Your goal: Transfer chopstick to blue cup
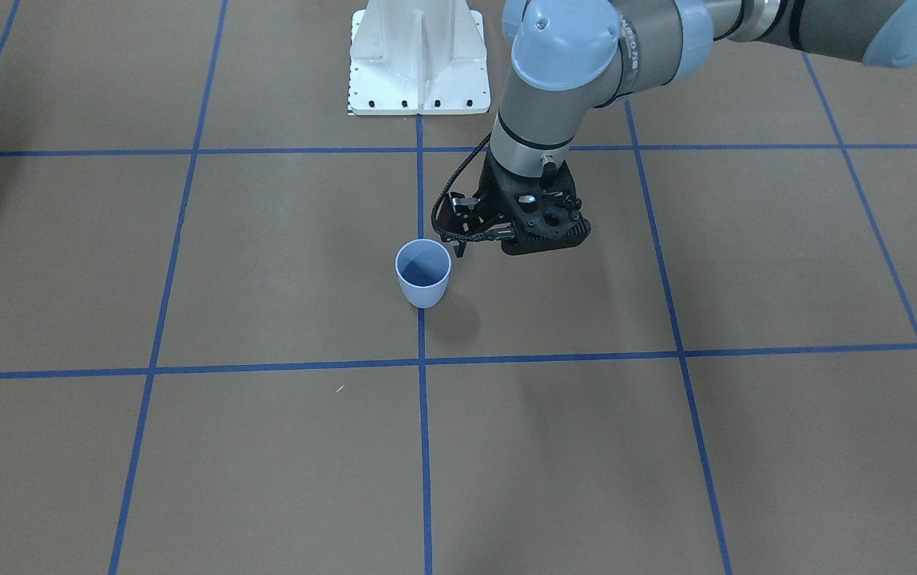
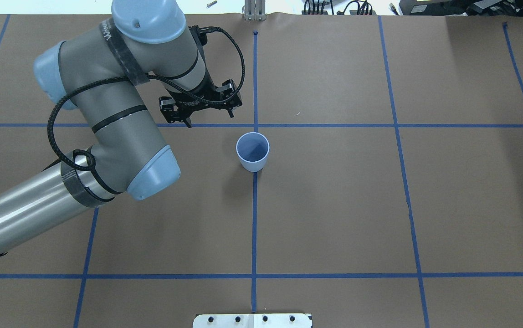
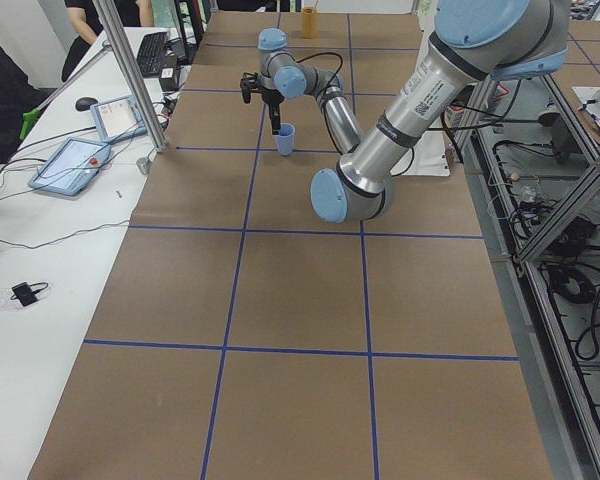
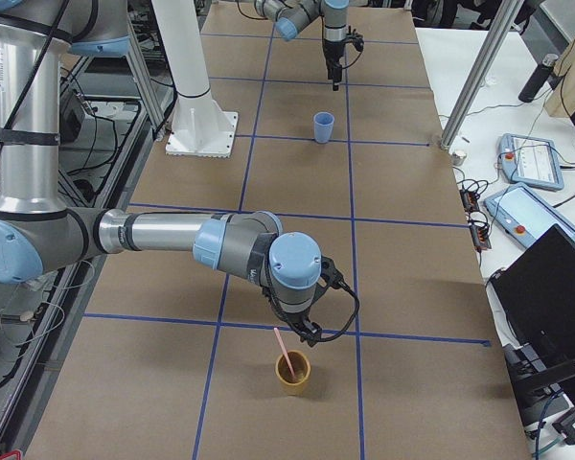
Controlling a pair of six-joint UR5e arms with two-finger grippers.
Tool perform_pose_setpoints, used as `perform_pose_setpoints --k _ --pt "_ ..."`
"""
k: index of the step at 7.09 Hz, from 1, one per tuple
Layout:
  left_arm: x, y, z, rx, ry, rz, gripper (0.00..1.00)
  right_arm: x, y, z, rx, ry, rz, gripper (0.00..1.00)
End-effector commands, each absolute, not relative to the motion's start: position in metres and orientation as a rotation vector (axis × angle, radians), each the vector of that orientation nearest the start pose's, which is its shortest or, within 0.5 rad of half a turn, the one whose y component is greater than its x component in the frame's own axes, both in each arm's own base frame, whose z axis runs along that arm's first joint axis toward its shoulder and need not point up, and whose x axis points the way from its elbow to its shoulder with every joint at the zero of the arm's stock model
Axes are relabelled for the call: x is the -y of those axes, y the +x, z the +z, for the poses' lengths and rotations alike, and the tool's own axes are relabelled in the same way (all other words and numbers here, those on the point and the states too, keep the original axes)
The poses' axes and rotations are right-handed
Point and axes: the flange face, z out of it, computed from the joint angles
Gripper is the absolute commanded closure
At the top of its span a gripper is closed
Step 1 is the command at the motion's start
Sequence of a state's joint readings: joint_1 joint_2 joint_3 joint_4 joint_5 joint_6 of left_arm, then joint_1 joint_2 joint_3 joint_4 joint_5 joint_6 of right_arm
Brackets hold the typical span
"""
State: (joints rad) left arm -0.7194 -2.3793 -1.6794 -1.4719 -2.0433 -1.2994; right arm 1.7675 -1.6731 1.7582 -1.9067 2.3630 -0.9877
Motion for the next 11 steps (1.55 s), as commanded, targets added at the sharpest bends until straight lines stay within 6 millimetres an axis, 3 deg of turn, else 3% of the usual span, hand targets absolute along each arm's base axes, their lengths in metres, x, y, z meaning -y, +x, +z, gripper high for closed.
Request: perform_pose_setpoints --k 1,3,5,7,10,11 --pt "0.511 0.45 0.131 -0.924 -0.006 -0.219 0.02 0.403 0.146 0.645 0.829 -0.008 -0.123 0.0" --pt "0.511 0.449 0.128 -0.929 -0.002 -0.219 0.02 0.402 0.144 0.653 0.828 -0.168 0.217 0.0" --pt "0.514 0.446 0.129 -0.928 0.014 -0.197 0.02 0.398 0.144 0.67 0.817 -0.275 0.391 0.0" --pt "0.518 0.442 0.129 -0.927 0.022 -0.199 0.02 0.409 0.141 0.688 0.838 -0.329 0.444 0.01" --pt "0.518 0.441 0.131 -0.923 0.024 -0.202 0.02 0.424 0.127 0.692 0.894 -0.369 0.473 0.02" --pt "0.518 0.442 0.135 -0.918 0.021 -0.203 0.02 0.425 0.125 0.702 0.89 -0.385 0.492 0.02"
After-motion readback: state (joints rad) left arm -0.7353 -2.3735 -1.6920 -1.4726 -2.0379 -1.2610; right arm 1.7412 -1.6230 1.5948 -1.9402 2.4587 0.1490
